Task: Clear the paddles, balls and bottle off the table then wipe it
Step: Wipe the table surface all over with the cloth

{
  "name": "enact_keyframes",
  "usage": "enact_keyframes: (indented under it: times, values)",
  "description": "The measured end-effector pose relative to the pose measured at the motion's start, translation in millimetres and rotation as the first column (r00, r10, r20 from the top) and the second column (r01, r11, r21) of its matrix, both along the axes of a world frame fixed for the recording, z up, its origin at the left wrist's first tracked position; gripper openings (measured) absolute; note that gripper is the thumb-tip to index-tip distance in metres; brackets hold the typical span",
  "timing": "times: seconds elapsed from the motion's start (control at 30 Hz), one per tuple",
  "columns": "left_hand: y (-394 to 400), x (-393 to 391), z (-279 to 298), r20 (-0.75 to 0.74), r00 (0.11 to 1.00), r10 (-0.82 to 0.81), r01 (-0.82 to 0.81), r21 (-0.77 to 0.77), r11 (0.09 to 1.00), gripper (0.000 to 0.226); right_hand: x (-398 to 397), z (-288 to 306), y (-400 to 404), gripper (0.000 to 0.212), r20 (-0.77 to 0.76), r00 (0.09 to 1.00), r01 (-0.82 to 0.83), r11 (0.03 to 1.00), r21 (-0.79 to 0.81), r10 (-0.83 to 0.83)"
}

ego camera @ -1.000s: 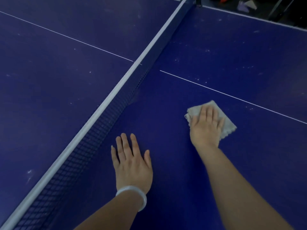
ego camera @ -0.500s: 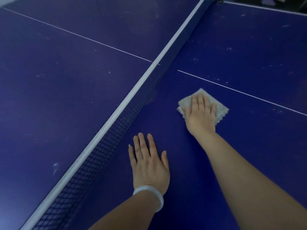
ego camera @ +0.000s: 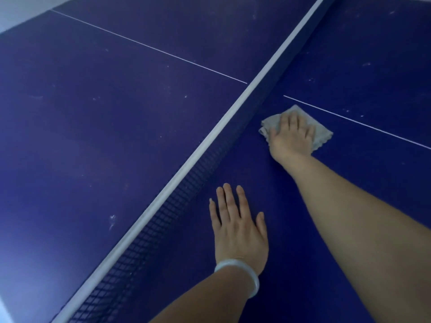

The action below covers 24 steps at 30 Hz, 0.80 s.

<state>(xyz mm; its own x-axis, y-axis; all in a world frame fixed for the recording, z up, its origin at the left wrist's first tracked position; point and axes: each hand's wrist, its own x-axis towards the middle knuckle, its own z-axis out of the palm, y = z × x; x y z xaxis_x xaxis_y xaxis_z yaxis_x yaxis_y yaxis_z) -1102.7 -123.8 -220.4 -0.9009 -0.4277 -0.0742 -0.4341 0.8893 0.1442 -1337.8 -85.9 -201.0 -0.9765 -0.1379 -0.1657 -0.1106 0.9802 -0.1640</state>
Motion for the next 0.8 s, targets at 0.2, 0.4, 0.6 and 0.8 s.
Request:
enact_keyframes:
  times: [0.2,0.4,0.6,0.8]
  values:
    - [0.3,0.0,-0.7,-0.006,1.000,0.006,-0.006,-0.010,1.000,0.069,42.4,-5.2,-15.0,0.057,-0.062,0.892,-0.452,0.891,-0.052,0.449]
    - [0.9,-0.1,0.2,-0.006,1.000,-0.002,0.002,-0.006,1.000,0.070,6.2,0.3,86.4,0.061,-0.028,0.988,0.155,0.987,0.037,-0.154]
    - [1.2,0.2,2.9,-0.010,1.000,0.007,-0.008,-0.014,1.000,0.071,108.8,-9.9,65.2,0.060,-0.126,0.942,-0.310,0.951,0.018,0.309]
    - [0.9,2.8,3.3,-0.015,1.000,0.024,-0.024,0.005,1.000,0.068,124.0,-9.4,178.1,0.061,-0.138,0.985,0.113,0.993,0.031,-0.108]
